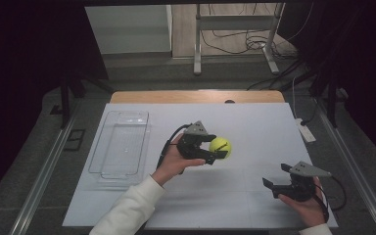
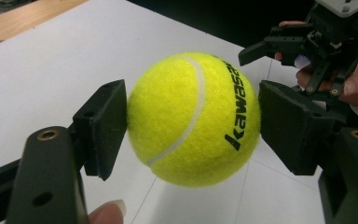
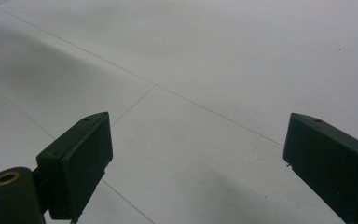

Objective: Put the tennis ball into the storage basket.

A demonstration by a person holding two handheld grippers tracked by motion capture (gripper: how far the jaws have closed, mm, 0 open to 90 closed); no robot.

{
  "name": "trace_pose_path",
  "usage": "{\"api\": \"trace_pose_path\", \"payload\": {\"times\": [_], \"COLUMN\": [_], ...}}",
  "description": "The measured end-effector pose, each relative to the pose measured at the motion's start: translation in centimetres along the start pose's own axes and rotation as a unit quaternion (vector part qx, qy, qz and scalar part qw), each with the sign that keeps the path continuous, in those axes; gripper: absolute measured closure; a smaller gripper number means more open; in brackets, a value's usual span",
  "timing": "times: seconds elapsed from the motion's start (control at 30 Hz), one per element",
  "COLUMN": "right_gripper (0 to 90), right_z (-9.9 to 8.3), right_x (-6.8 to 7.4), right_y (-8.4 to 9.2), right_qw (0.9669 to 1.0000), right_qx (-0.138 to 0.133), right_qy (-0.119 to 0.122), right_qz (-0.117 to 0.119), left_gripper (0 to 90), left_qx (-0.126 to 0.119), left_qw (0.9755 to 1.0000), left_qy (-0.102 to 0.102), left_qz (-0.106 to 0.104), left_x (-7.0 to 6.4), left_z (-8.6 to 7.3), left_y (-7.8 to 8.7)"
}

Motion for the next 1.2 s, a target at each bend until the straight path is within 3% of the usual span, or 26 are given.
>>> {"api": "trace_pose_path", "payload": {"times": [1.2], "right_gripper": [8.6], "right_z": [0.0], "right_x": [0.0], "right_y": [0.0], "right_qw": [1.0000], "right_qx": [0.000], "right_qy": [0.001], "right_qz": [0.000], "left_gripper": [27.7], "left_qx": [-0.035], "left_qw": [0.9989], "left_qy": [0.006], "left_qz": [0.030], "left_x": [1.4], "left_z": [0.7], "left_y": [3.0]}}
Point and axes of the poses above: each handheld gripper's, and its own axes: y roughly backward along the jaws, z roughly out of its top, x roughly to its left, the point moved 8 cm from there along -y, roughly forward along the jaws, and after that the axes turned 9 degrees about -z, right-handed, at the moved point
